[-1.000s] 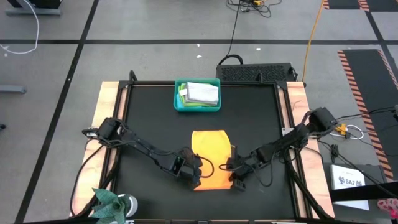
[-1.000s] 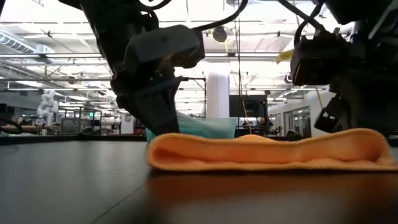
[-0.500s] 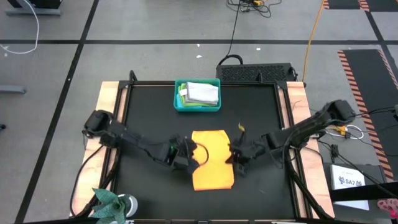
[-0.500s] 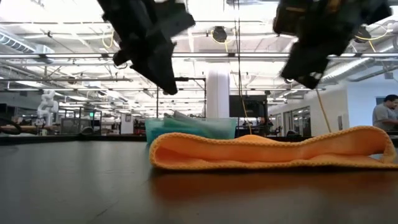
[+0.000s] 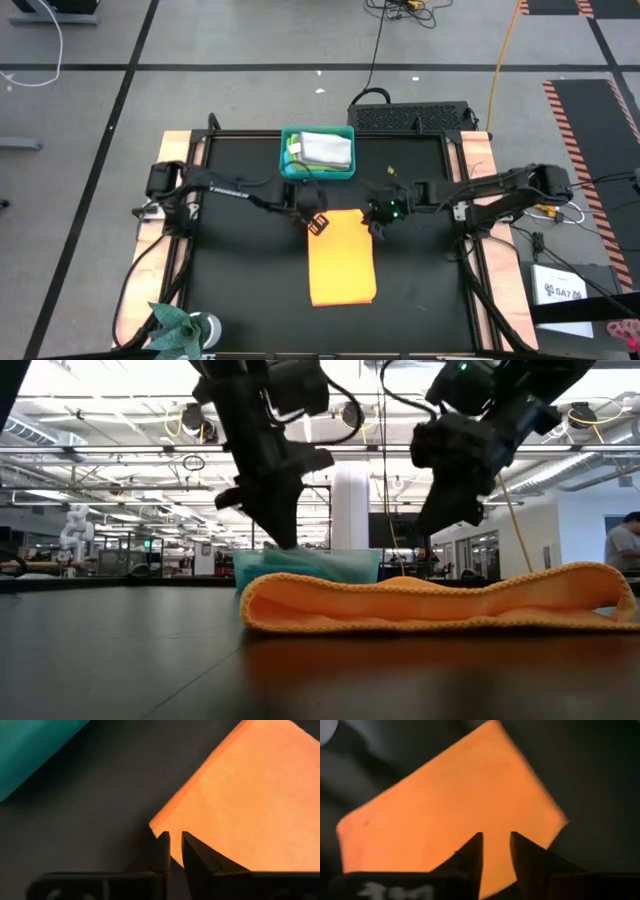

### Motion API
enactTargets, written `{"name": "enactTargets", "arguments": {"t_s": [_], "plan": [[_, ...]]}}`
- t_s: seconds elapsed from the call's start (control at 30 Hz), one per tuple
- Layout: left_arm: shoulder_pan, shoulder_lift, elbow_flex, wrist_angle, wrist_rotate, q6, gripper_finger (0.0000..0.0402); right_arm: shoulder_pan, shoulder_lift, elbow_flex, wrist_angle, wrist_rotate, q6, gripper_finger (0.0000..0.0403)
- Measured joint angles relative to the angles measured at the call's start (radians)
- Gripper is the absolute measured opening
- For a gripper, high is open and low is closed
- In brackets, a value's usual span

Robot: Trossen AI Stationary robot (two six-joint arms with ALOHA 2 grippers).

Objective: Fold microfiber towels
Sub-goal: Fold the orange microfiber towel

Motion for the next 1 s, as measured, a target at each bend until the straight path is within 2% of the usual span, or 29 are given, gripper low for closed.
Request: {"name": "enactTargets", "arguments": {"t_s": [0.17, 0.33, 0.63, 1.0], "plan": [[0.058, 0.012, 0.000, 0.005, 0.056, 0.043, 0.0086, -0.082, 0.023, 0.000, 0.003, -0.001, -0.009, 0.0150], [0.082, 0.022, 0.000, -0.004, 0.065, 0.063, 0.0122, -0.127, 0.073, 0.000, 0.015, -0.059, -0.020, 0.0181], [0.095, 0.024, -0.002, -0.019, 0.073, 0.056, 0.0167, -0.134, 0.191, 0.000, 0.086, -0.081, -0.043, 0.0187], [0.103, 0.024, -0.143, 0.156, 0.135, -0.081, 0.0204, -0.134, 0.222, 0.000, 0.095, -0.080, -0.048, 0.0187]]}}
